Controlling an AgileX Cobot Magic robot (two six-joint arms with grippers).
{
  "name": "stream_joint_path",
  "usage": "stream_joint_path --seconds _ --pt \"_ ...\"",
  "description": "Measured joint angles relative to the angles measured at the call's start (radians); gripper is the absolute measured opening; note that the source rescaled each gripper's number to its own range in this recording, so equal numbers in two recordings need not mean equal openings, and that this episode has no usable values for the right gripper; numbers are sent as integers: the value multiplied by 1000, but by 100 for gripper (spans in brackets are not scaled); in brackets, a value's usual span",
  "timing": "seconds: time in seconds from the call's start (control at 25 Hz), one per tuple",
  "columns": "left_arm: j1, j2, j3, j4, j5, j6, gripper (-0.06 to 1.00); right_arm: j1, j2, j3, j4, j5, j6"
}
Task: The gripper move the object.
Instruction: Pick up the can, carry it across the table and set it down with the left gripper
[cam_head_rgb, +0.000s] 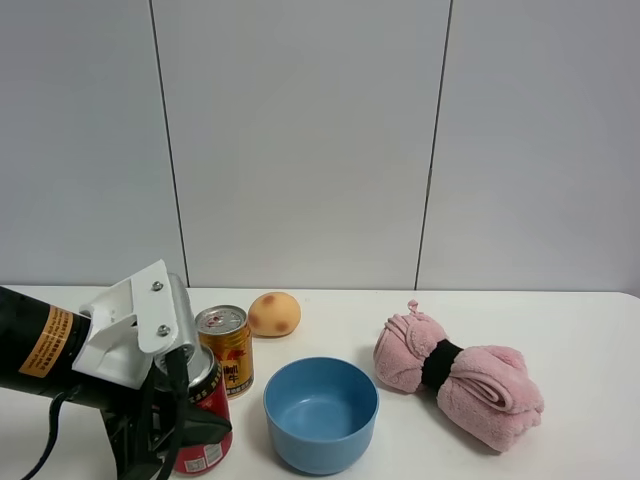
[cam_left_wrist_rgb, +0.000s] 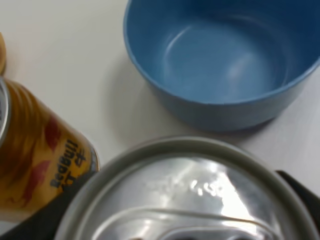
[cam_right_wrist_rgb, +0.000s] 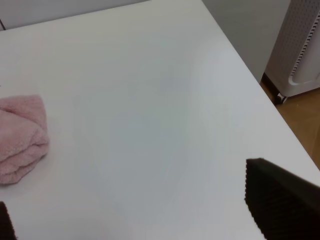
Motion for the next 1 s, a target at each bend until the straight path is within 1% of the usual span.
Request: stream_joint_path --seconds 0.4,0.48,0.64,0.88,0.96,1.0 --pt "0 0 0 -1 1 13 1 0 0 0 0 0 0" --pt "0 0 0 -10 1 13 1 0 0 0 0 0 0" --pt "0 0 0 -52 3 4 1 0 0 0 0 0 0" --pt "0 0 0 -60 3 -1 1 0 0 0 0 0 0" --pt "0 0 0 -60 3 -1 4 0 0 0 0 0 0" --pt "0 0 0 -66 -2 -4 10 0 0 0 0 0 0"
